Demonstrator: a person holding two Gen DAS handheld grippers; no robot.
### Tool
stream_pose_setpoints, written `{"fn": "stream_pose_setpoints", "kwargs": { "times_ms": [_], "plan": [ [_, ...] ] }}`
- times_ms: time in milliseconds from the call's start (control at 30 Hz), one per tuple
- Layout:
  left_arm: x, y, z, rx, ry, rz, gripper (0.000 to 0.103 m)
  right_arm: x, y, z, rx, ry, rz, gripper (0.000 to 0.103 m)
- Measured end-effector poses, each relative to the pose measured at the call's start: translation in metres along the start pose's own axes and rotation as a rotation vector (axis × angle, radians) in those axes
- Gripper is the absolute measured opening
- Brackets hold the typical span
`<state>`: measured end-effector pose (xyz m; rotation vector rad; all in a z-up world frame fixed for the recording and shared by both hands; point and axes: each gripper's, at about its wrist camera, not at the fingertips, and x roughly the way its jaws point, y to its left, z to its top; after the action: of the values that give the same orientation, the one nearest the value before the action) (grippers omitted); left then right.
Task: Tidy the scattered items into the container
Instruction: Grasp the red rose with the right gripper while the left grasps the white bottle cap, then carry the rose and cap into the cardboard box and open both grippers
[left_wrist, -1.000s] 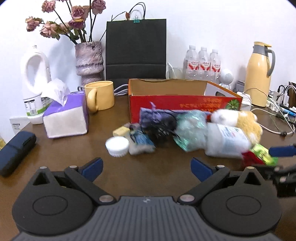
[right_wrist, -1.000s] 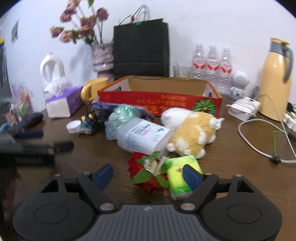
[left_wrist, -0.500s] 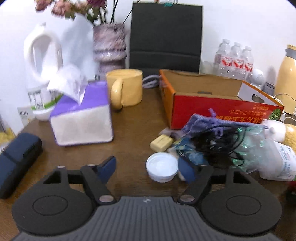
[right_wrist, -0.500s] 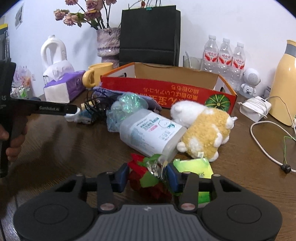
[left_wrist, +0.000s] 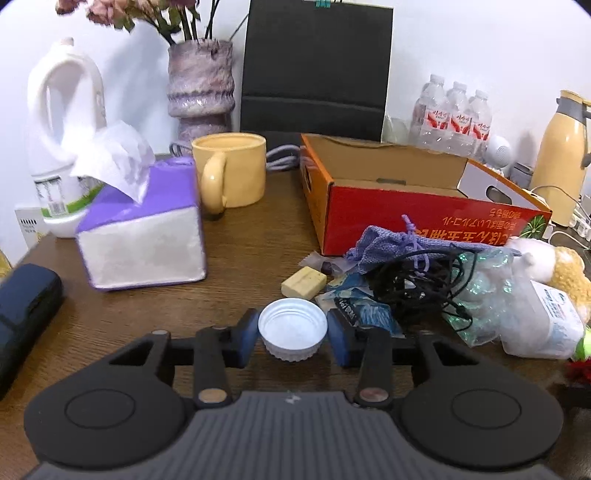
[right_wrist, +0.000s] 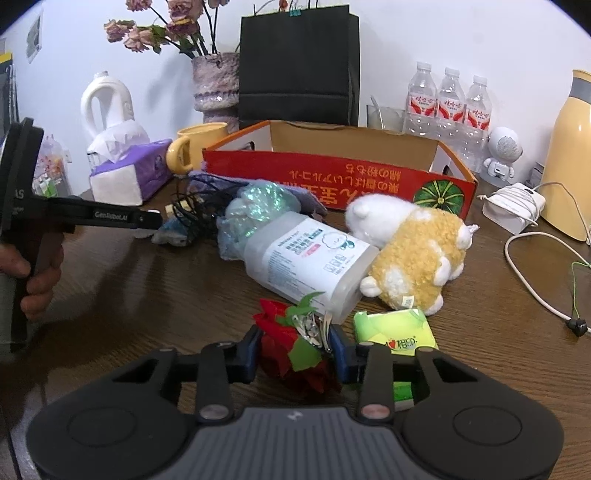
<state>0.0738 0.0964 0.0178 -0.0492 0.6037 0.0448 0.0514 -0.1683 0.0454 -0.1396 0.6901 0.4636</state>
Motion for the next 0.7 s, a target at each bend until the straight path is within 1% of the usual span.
{"fn": "stream_pose_setpoints", "kwargs": {
  "times_ms": [100,133,200,267,367,433,467,533,633,700],
  "plan": [
    [-0.032,-0.003,-0.007,0.005,-0.048,0.008,0.041,-0.014,0.003,0.001,-0.006,-0.043,-0.008,0.036],
    [-0.044,-0.005,-0.01,-0.007,-0.069,-0.001,0.041,-0.023,0.004,0.002,-0.005,-0.068,-0.011,0.036],
    [-0.067,-0.011,-0.02,-0.034,-0.086,-0.051,0.041,-0.038,0.003,0.001,0.006,-0.112,-0.009,0.037],
    [-0.087,-0.02,-0.028,-0.046,-0.102,-0.079,0.041,-0.054,-0.002,0.0,0.049,-0.151,0.015,0.037],
    [-0.111,-0.036,-0.027,-0.024,-0.151,-0.116,0.041,-0.077,-0.009,0.002,0.091,-0.213,0.024,0.037],
    [-0.118,-0.046,-0.016,-0.006,-0.19,-0.134,0.041,-0.09,-0.014,0.01,0.099,-0.258,0.011,0.037],
    [-0.119,-0.05,-0.005,-0.002,-0.211,-0.135,0.041,-0.094,-0.018,0.016,0.096,-0.279,0.005,0.037],
    [-0.115,-0.058,0.02,0.011,-0.226,-0.122,0.041,-0.1,-0.026,0.034,0.087,-0.316,-0.005,0.037],
    [-0.108,-0.067,0.065,0.023,-0.284,-0.085,0.041,-0.108,-0.039,0.073,0.054,-0.377,-0.034,0.037],
    [-0.102,-0.069,0.1,0.014,-0.312,-0.079,0.041,-0.113,-0.049,0.103,0.043,-0.417,-0.041,0.037]
  ]
}}
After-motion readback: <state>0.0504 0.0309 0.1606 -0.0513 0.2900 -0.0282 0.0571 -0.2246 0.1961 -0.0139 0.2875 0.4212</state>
